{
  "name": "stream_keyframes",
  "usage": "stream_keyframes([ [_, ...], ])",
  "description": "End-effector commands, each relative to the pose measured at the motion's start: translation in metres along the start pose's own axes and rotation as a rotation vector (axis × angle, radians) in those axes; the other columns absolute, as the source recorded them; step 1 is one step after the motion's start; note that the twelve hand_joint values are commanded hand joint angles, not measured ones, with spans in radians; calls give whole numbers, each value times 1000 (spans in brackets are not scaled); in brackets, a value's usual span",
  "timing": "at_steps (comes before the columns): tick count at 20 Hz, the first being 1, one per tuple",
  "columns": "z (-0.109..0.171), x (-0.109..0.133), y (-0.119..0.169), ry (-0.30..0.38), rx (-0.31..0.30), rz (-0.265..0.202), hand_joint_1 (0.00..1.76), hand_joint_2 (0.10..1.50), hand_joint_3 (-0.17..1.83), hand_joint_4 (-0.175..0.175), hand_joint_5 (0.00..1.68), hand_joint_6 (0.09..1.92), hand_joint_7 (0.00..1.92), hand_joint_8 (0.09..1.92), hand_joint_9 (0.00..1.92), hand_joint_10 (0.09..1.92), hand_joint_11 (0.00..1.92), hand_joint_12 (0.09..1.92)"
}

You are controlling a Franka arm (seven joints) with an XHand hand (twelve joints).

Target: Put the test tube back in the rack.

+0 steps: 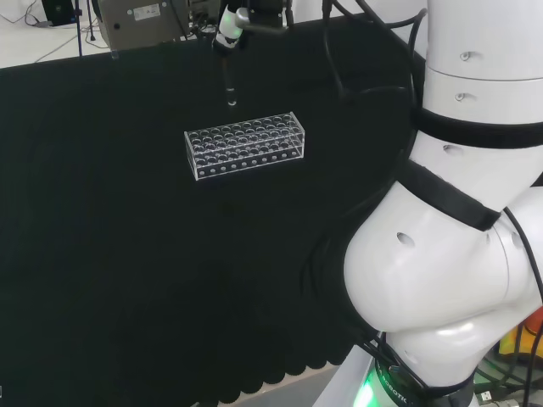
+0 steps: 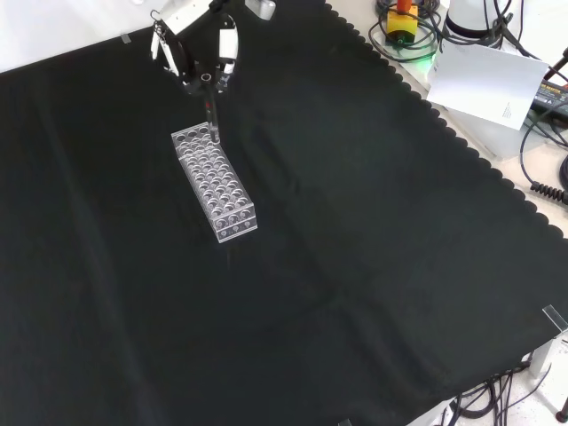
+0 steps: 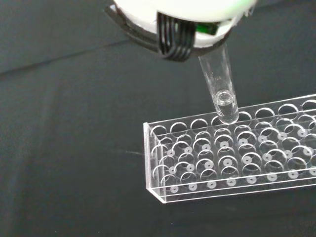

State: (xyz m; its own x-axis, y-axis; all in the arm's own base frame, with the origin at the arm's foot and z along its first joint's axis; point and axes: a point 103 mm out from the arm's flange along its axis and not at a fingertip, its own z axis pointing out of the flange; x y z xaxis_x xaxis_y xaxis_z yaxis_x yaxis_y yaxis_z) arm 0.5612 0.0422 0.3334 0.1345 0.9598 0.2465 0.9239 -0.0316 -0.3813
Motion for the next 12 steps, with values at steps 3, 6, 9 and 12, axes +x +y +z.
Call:
stream_keyframes([
  [3,5,2,5,18,14,-8,1430,712,480,-175,1338,271,1371,784,1480,87,668,1300],
  [6,4,0,8,29,11,-8,1429,712,480,-175,1338,271,1371,784,1480,87,668,1300],
  [9,5,-2,10,37,13,-7,1430,712,480,-175,1338,271,1371,784,1480,87,668,1300],
  [12,7,-5,13,47,19,-2,1430,712,480,-175,1338,270,1371,784,1481,87,668,1300],
])
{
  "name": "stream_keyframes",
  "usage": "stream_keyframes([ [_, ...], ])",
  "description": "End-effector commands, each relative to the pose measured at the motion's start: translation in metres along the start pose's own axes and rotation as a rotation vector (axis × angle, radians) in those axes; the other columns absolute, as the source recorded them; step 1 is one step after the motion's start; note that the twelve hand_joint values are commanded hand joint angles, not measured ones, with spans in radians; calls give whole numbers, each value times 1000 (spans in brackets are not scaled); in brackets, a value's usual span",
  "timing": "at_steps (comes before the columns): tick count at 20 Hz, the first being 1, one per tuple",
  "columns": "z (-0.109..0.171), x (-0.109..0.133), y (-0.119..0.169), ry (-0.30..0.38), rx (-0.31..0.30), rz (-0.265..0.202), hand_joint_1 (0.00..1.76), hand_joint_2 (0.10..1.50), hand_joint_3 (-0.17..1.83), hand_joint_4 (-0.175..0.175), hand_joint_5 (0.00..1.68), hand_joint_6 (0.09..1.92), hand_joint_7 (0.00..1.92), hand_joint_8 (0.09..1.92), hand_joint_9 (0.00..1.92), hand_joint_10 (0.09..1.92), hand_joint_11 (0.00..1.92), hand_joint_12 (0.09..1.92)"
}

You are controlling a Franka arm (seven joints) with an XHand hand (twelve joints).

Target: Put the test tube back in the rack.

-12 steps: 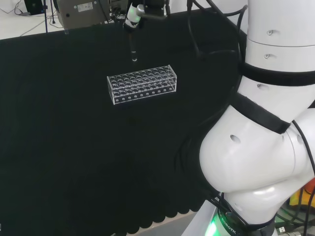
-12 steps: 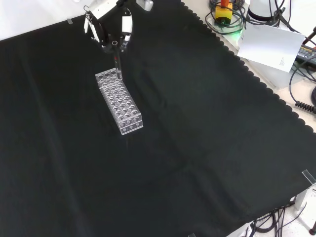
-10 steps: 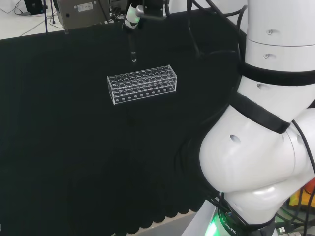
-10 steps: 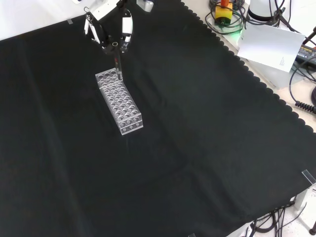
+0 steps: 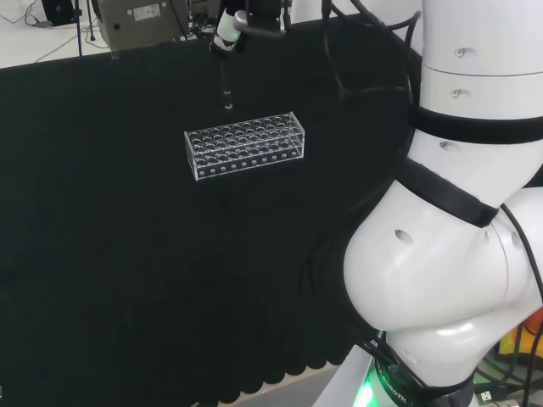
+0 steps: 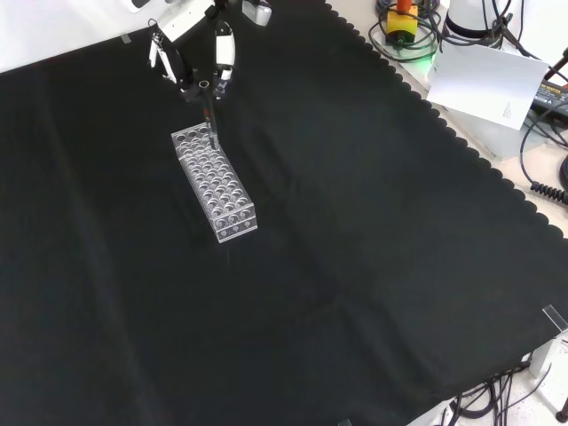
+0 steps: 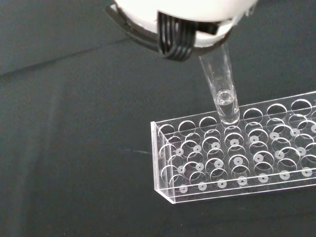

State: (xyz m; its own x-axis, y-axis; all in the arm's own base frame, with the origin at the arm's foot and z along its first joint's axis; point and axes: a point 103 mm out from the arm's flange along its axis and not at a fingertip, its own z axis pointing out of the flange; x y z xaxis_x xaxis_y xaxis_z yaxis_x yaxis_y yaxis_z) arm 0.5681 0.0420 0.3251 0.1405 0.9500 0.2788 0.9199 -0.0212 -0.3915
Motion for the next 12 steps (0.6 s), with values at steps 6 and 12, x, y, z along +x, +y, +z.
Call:
stream_keyframes([
  [6,12,-8,10,22,22,11,1430,712,480,-175,1338,270,1371,784,1481,87,668,1300],
  [12,26,-14,14,29,50,24,1430,712,480,-175,1338,269,1371,784,1482,87,668,1300],
])
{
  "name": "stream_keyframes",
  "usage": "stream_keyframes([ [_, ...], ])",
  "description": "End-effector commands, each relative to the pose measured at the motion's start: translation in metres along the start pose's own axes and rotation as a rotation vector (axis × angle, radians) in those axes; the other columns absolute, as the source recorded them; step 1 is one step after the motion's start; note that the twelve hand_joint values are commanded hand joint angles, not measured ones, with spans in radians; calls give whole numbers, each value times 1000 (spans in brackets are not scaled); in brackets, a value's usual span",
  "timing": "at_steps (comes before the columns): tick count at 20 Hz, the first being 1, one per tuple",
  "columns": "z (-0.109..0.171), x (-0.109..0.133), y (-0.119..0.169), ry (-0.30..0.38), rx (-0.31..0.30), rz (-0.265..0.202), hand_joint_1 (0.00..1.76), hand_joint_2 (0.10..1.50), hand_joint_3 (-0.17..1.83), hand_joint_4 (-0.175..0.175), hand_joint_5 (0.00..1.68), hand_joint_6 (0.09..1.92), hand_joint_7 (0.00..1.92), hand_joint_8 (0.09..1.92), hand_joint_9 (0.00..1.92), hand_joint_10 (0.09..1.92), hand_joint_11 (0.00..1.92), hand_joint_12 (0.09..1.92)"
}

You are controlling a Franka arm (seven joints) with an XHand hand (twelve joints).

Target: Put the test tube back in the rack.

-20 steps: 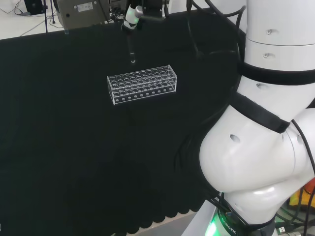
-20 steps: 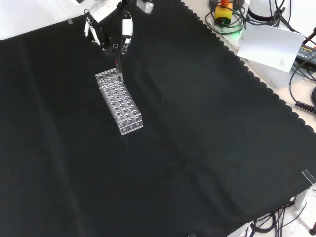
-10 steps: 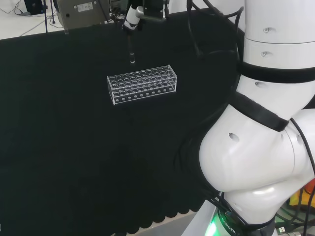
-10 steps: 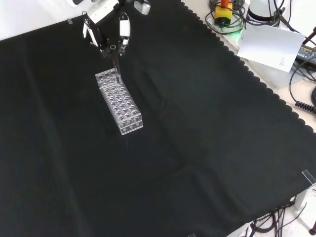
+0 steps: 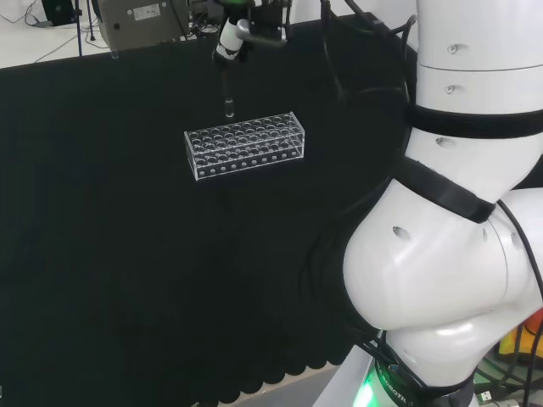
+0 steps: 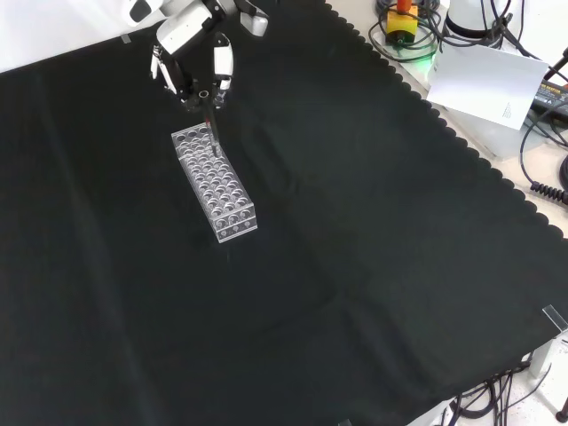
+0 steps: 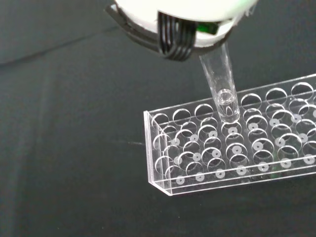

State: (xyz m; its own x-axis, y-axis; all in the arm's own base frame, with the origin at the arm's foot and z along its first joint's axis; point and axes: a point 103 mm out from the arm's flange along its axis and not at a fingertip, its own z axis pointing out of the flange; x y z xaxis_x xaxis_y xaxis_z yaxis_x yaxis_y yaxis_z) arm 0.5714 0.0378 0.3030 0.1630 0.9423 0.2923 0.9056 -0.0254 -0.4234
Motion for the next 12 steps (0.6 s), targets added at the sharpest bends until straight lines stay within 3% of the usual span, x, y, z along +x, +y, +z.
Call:
stream_keyframes([
  [1,12,-6,4,8,25,12,1430,712,480,-175,1338,269,1371,784,1482,87,668,1300],
  [12,35,-13,14,21,60,26,1430,712,480,-175,1339,268,1370,785,1483,87,668,1300],
])
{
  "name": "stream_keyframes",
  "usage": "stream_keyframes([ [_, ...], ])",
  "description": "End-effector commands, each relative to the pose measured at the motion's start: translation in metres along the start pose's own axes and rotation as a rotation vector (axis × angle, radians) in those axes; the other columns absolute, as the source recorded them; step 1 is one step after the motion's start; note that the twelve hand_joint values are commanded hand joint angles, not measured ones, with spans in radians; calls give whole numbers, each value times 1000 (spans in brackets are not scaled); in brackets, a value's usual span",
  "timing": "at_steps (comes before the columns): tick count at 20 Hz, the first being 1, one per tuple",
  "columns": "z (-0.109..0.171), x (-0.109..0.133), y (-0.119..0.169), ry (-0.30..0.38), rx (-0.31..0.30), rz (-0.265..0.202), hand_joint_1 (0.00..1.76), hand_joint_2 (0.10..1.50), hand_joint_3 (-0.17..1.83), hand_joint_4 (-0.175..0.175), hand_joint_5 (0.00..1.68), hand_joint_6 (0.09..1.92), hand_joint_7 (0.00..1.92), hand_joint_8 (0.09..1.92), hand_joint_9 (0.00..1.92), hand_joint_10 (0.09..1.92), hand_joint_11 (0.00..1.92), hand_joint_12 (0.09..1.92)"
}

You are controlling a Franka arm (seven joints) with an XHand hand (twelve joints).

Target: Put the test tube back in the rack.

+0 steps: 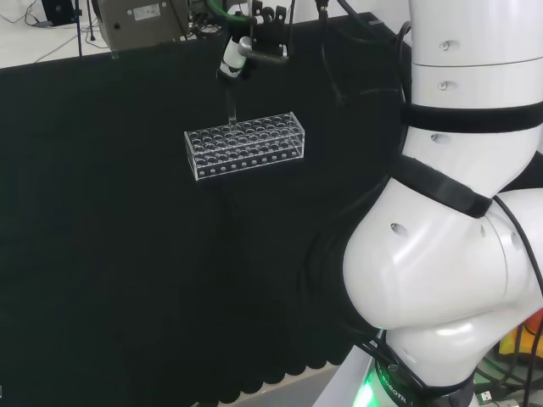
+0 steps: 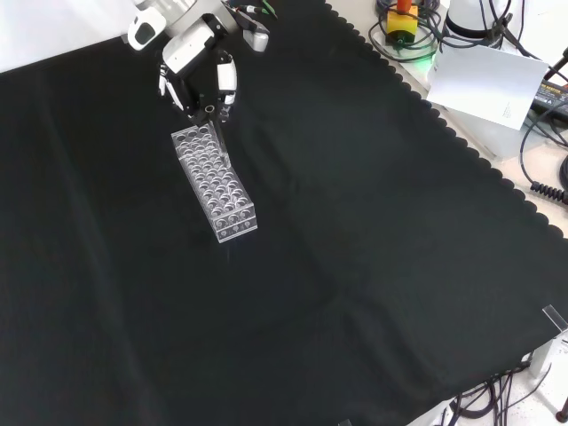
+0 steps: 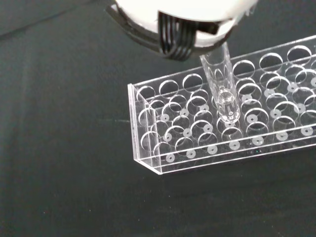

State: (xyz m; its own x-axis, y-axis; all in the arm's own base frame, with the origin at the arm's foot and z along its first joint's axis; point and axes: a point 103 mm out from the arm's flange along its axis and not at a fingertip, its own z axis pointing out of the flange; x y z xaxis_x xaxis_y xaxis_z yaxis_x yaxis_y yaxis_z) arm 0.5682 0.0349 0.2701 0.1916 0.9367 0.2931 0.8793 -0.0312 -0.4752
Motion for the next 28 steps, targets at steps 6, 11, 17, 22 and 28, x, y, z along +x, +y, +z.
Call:
stream_keyframes([
  [6,8,0,6,15,17,-2,1429,712,480,-175,1339,267,1370,785,1484,87,668,1300],
  [11,11,0,9,7,24,4,1430,712,480,-175,1340,266,1370,785,1484,87,668,1300],
  [17,16,-1,12,-10,21,0,1430,712,480,-175,1340,264,1370,785,1484,87,668,1300],
  [22,18,-2,14,-10,20,1,1430,712,479,-175,1341,263,1370,785,1485,87,668,1300],
  [28,22,-5,16,-3,25,6,1430,712,479,-175,1341,262,1370,785,1485,87,667,1300],
])
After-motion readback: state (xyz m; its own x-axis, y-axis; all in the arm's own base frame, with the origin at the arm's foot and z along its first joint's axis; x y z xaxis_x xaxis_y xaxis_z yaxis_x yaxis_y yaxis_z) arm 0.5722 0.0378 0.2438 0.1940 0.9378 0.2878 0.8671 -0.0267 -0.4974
